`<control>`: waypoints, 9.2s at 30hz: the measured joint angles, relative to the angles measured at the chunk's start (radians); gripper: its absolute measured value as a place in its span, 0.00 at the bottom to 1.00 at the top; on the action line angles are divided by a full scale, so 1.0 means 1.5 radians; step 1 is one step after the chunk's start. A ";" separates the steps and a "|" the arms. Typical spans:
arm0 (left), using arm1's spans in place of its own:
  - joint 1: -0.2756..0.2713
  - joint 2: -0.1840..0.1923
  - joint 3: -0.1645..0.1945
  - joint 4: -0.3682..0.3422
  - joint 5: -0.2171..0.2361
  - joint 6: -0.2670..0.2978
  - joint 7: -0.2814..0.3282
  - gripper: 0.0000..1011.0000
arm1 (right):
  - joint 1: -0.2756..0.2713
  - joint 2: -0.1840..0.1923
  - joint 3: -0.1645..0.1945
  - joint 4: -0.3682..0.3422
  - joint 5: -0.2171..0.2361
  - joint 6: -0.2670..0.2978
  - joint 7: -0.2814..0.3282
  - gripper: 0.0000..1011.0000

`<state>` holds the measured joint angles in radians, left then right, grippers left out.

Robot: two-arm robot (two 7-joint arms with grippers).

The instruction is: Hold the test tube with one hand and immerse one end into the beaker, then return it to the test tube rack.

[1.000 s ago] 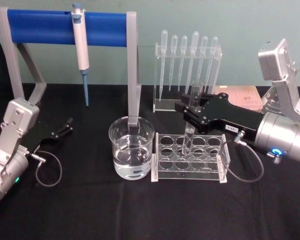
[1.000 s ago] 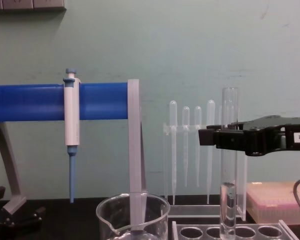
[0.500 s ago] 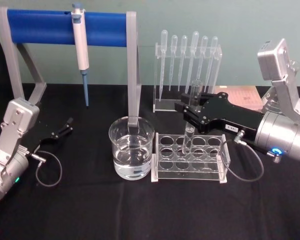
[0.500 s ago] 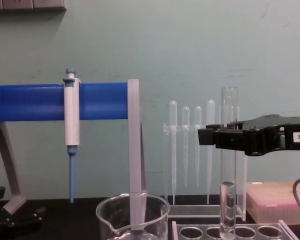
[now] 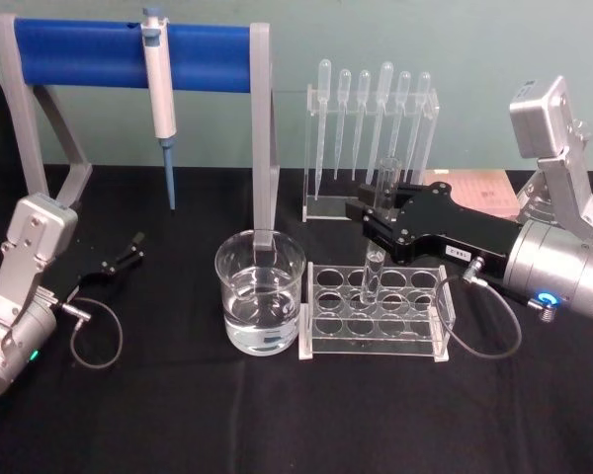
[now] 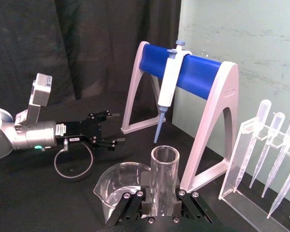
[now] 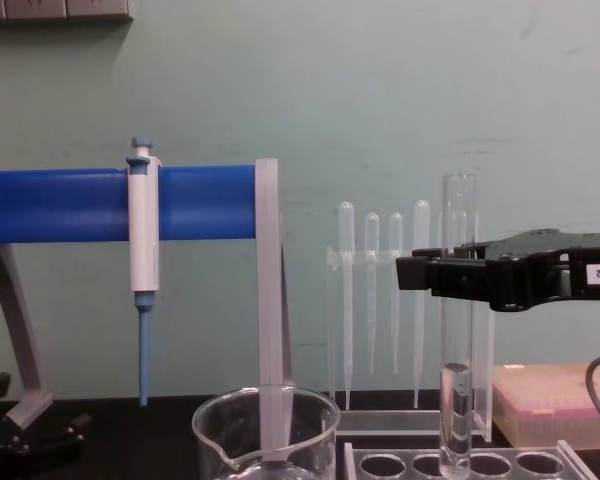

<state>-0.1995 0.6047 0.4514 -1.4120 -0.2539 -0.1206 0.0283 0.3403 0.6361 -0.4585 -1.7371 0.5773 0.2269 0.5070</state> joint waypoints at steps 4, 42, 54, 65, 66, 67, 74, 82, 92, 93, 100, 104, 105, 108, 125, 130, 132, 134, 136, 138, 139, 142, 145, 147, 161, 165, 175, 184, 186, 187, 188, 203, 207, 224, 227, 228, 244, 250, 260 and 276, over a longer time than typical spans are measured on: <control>0.000 0.000 0.000 0.000 0.000 0.000 0.000 0.99 | 0.000 0.000 0.000 0.000 0.000 0.000 0.000 0.22; 0.000 0.000 0.000 0.000 0.000 0.000 0.000 0.99 | -0.001 0.000 0.000 0.000 0.000 0.000 -0.001 0.22; 0.000 0.000 0.000 0.000 0.000 0.000 0.000 0.99 | -0.001 0.000 0.000 0.000 0.000 0.000 -0.001 0.22; 0.000 0.000 0.000 0.000 0.000 0.000 0.000 0.99 | -0.001 0.000 0.000 0.000 0.000 0.000 -0.001 0.22; 0.000 0.000 0.000 0.000 0.000 0.000 0.000 0.99 | -0.001 0.000 0.000 0.000 0.000 0.000 -0.001 0.22; 0.000 0.000 0.000 0.000 0.000 0.000 0.000 0.99 | -0.001 0.000 0.000 0.000 0.000 0.000 -0.001 0.22; 0.000 0.000 0.000 0.000 0.000 0.000 0.000 0.99 | 0.007 0.000 -0.001 0.004 0.002 0.001 0.001 0.22; 0.000 0.000 0.000 0.000 0.000 0.000 0.000 0.99 | 0.066 -0.015 -0.026 0.019 0.001 0.015 0.021 0.22; 0.000 0.000 0.000 0.000 0.000 0.000 0.000 0.99 | 0.151 -0.073 -0.082 0.078 -0.017 0.016 0.047 0.22; 0.000 0.000 0.000 0.000 0.000 0.000 0.000 0.99 | 0.166 -0.085 -0.090 0.092 -0.019 0.014 0.050 0.22; 0.000 0.000 0.000 0.000 0.000 0.000 0.000 0.99 | 0.214 -0.134 -0.117 0.149 -0.025 0.000 0.061 0.22; 0.000 0.000 0.000 0.000 0.000 0.000 0.000 0.99 | 0.223 -0.152 -0.128 0.174 -0.026 -0.006 0.063 0.22; 0.000 0.000 0.000 0.000 0.000 0.000 0.000 0.99 | 0.223 -0.154 -0.130 0.178 -0.026 -0.008 0.063 0.22; 0.000 0.000 0.000 0.000 0.000 0.000 0.000 0.99 | 0.223 -0.162 -0.140 0.197 -0.030 -0.011 0.064 0.22; 0.000 0.000 0.000 0.000 0.000 0.000 0.000 0.99 | 0.192 -0.180 -0.157 0.263 -0.060 -0.070 0.082 0.22; 0.000 0.000 0.000 0.000 0.000 0.000 0.000 0.99 | 0.179 -0.187 -0.155 0.279 -0.060 -0.078 0.088 0.22; 0.000 0.000 0.000 0.000 0.000 0.000 0.000 0.99 | 0.176 -0.189 -0.154 0.284 -0.060 -0.081 0.090 0.22; 0.000 0.000 0.000 0.000 0.000 0.000 0.000 0.99 | 0.174 -0.191 -0.154 0.287 -0.061 -0.082 0.091 0.22; 0.000 0.000 0.000 0.000 0.000 0.000 0.000 0.99 | 0.173 -0.193 -0.154 0.291 -0.063 -0.082 0.092 0.22; 0.000 0.000 0.000 0.000 0.000 0.000 0.000 0.99 | 0.171 -0.194 -0.154 0.292 -0.064 -0.083 0.093 0.22; 0.000 0.000 0.000 0.000 0.000 0.000 0.000 0.99 | 0.169 -0.194 -0.154 0.292 -0.065 -0.083 0.093 0.22; 0.000 0.000 0.000 0.000 0.000 0.000 0.000 0.99 | 0.164 -0.194 -0.154 0.291 -0.068 -0.082 0.093 0.22; 0.000 0.000 0.000 0.000 0.000 0.000 0.000 0.99 | 0.160 -0.193 -0.154 0.288 -0.070 -0.081 0.093 0.22; 0.000 0.000 0.000 0.000 0.000 0.000 0.000 0.99 | 0.158 -0.193 -0.154 0.287 -0.072 -0.081 0.093 0.22; 0.000 0.000 0.000 0.000 0.000 0.000 0.000 0.99 | 0.155 -0.192 -0.153 0.285 -0.078 -0.084 0.091 0.22; 0.000 0.000 0.000 0.000 0.000 0.000 0.000 0.99 | 0.155 -0.191 -0.153 0.285 -0.078 -0.084 0.090 0.22; 0.000 0.000 0.000 0.000 0.000 0.000 0.000 0.99 | 0.156 -0.191 -0.153 0.285 -0.077 -0.083 0.090 0.22; 0.000 0.000 0.000 0.000 0.000 0.000 0.000 0.99 | 0.156 -0.191 -0.153 0.285 -0.076 -0.083 0.090 0.22; 0.000 0.000 0.000 0.000 0.000 0.000 0.000 0.99 | 0.156 -0.191 -0.153 0.285 -0.076 -0.083 0.090 0.22; 0.000 0.000 0.000 0.000 0.000 0.000 0.000 0.99 | 0.156 -0.191 -0.153 0.285 -0.076 -0.083 0.090 0.22; 0.000 0.000 0.000 0.000 0.000 0.000 0.000 0.99 | 0.156 -0.191 -0.153 0.285 -0.076 -0.083 0.090 0.22; 0.000 0.000 0.000 0.000 0.000 0.000 0.000 0.99 | 0.156 -0.191 -0.153 0.285 -0.076 -0.083 0.090 0.22; 0.000 0.000 0.000 0.000 0.000 0.000 0.000 0.99 | 0.156 -0.191 -0.153 0.285 -0.076 -0.083 0.090 0.22; 0.000 0.000 0.000 0.000 0.000 0.000 0.000 0.99 | 0.156 -0.191 -0.153 0.285 -0.076 -0.083 0.090 0.22; 0.000 0.000 0.000 0.000 0.000 0.000 0.000 0.99 | 0.156 -0.191 -0.153 0.285 -0.076 -0.083 0.090 0.22; 0.000 0.000 0.000 0.000 0.000 0.000 0.000 0.99 | 0.156 -0.191 -0.153 0.285 -0.076 -0.083 0.090 0.22; 0.000 0.000 0.000 0.000 0.000 0.000 0.000 0.99 | 0.156 -0.191 -0.153 0.285 -0.076 -0.083 0.090 0.22; 0.000 0.000 0.000 0.000 0.000 0.000 0.000 0.99 | 0.156 -0.191 -0.153 0.285 -0.076 -0.083 0.090 0.22; 0.000 0.000 0.000 0.000 0.000 0.000 0.000 0.99 | 0.156 -0.191 -0.153 0.285 -0.076 -0.083 0.090 0.22; 0.000 0.000 0.000 0.000 0.000 0.000 0.000 0.99 | 0.156 -0.191 -0.153 0.285 -0.076 -0.083 0.090 0.22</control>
<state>-0.1995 0.6047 0.4514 -1.4120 -0.2539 -0.1205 0.0283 0.5739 0.3489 -0.6880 -1.3100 0.4635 0.1030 0.6415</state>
